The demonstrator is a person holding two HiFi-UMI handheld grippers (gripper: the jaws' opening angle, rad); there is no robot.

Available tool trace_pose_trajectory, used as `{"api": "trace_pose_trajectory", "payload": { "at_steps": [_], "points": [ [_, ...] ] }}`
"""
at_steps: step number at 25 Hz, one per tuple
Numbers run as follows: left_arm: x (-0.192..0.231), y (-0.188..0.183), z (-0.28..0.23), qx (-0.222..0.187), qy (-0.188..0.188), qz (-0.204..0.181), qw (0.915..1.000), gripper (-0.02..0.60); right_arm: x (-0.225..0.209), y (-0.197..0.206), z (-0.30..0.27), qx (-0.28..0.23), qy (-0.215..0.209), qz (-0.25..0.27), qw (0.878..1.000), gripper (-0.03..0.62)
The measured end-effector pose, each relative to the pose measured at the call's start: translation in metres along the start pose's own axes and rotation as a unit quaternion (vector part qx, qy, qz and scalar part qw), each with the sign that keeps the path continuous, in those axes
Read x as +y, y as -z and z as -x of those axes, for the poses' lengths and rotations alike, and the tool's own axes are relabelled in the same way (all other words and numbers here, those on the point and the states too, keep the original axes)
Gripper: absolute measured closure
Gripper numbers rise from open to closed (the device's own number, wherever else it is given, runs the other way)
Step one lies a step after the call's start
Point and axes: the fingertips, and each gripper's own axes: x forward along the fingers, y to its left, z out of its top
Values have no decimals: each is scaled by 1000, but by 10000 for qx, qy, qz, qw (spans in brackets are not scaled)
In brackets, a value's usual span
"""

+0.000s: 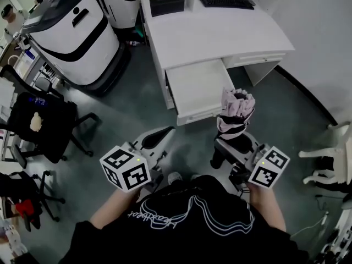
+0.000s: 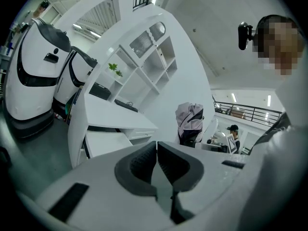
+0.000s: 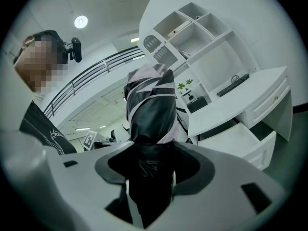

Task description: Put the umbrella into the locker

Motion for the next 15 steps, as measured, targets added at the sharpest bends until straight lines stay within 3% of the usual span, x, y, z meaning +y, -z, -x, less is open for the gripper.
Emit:
{"api": "trace_pose_trajectory", "payload": {
  "at_steps": [15],
  "points": [
    [40,-41,-51,-58,-626,98,9980,569,-72,-57,-61,522,-395,693,9954,361]
  ]
}}
